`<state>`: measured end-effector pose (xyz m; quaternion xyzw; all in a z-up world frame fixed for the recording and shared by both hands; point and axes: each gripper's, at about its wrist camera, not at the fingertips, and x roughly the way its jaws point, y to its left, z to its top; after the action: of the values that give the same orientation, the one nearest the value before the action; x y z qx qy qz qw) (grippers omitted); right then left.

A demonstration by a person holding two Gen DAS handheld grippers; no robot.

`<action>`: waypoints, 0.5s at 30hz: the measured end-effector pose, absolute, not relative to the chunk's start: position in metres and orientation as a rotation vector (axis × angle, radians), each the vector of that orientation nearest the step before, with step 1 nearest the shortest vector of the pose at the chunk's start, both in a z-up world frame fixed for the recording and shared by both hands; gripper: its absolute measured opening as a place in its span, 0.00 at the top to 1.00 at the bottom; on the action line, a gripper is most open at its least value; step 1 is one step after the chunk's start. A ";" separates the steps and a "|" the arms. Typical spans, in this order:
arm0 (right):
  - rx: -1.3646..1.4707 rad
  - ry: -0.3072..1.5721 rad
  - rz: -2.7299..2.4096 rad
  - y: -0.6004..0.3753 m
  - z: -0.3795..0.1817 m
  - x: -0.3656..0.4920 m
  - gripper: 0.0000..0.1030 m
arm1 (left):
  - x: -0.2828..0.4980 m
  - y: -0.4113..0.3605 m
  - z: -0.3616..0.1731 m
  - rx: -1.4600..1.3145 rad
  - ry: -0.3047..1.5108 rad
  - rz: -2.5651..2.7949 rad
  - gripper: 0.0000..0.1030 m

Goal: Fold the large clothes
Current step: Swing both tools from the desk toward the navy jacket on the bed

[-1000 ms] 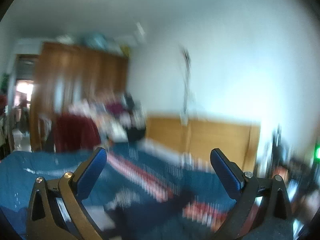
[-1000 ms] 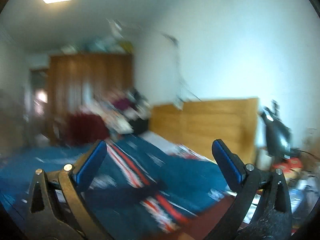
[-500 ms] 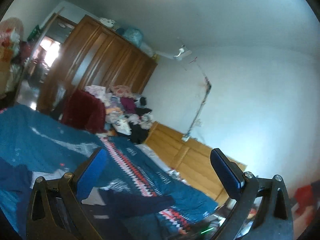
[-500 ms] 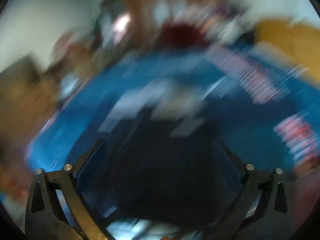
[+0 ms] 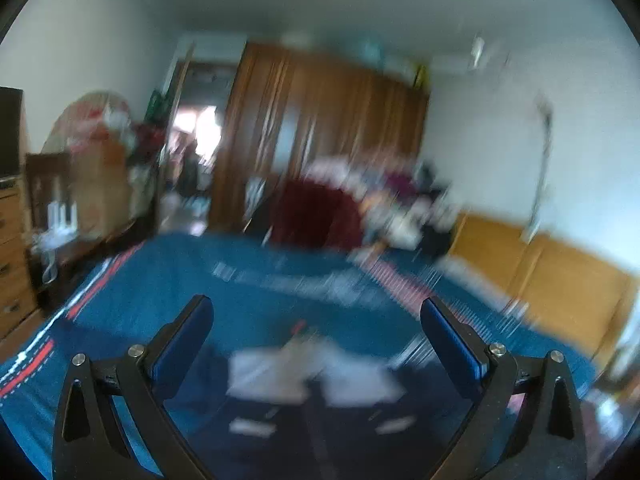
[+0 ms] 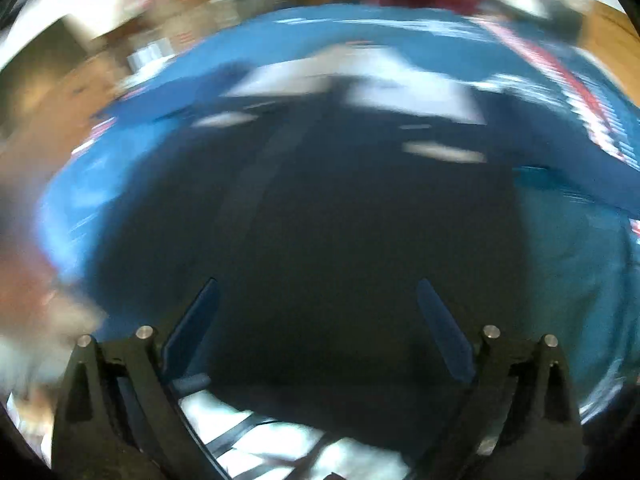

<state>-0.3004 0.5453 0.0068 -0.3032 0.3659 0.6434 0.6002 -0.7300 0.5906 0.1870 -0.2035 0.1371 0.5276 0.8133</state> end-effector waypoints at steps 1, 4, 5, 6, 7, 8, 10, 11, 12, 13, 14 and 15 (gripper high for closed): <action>-0.704 0.841 1.446 0.556 0.000 -0.284 0.05 | -0.721 0.605 0.155 -0.451 0.363 1.132 0.00; -0.716 0.874 1.360 0.591 -0.031 -0.241 0.05 | -0.685 0.642 0.046 -0.534 0.564 1.145 0.00; -0.727 0.884 1.340 0.590 -0.042 -0.233 0.05 | -0.672 0.655 0.005 -0.583 0.626 1.135 0.00; -0.743 0.917 1.329 0.596 -0.057 -0.229 0.05 | -0.665 0.661 -0.021 -0.604 0.668 1.136 0.00; -0.748 0.957 1.329 0.590 -0.071 -0.222 0.05 | -0.661 0.665 -0.047 -0.616 0.716 1.141 0.00; -0.739 0.988 1.330 0.594 -0.080 -0.216 0.02 | -0.653 0.674 -0.078 -0.643 0.776 1.143 0.00; -0.717 0.980 1.335 0.583 -0.082 -0.220 0.00 | -0.646 0.682 -0.124 -0.681 0.869 1.143 0.00; -0.719 0.974 1.336 0.585 -0.083 -0.220 0.00 | -0.640 0.693 -0.141 -0.707 0.908 1.140 0.00; -0.717 0.975 1.338 0.587 -0.082 -0.219 0.00 | -0.636 0.696 -0.156 -0.721 0.935 1.137 0.00; -0.712 0.984 1.345 0.586 -0.082 -0.221 0.00 | -0.633 0.696 -0.165 -0.722 0.953 1.135 0.00; -0.718 1.000 1.356 0.586 -0.081 -0.225 0.00 | -0.633 0.697 -0.173 -0.725 0.952 1.134 0.00; -0.733 1.027 1.377 0.580 -0.083 -0.230 0.00 | -0.636 0.700 -0.176 -0.740 0.945 1.132 0.00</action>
<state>-0.2300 0.5800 -0.0832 -0.3156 0.4420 0.5929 0.5945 -0.6358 0.6998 -0.1765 -0.3295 0.4209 0.5038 0.6786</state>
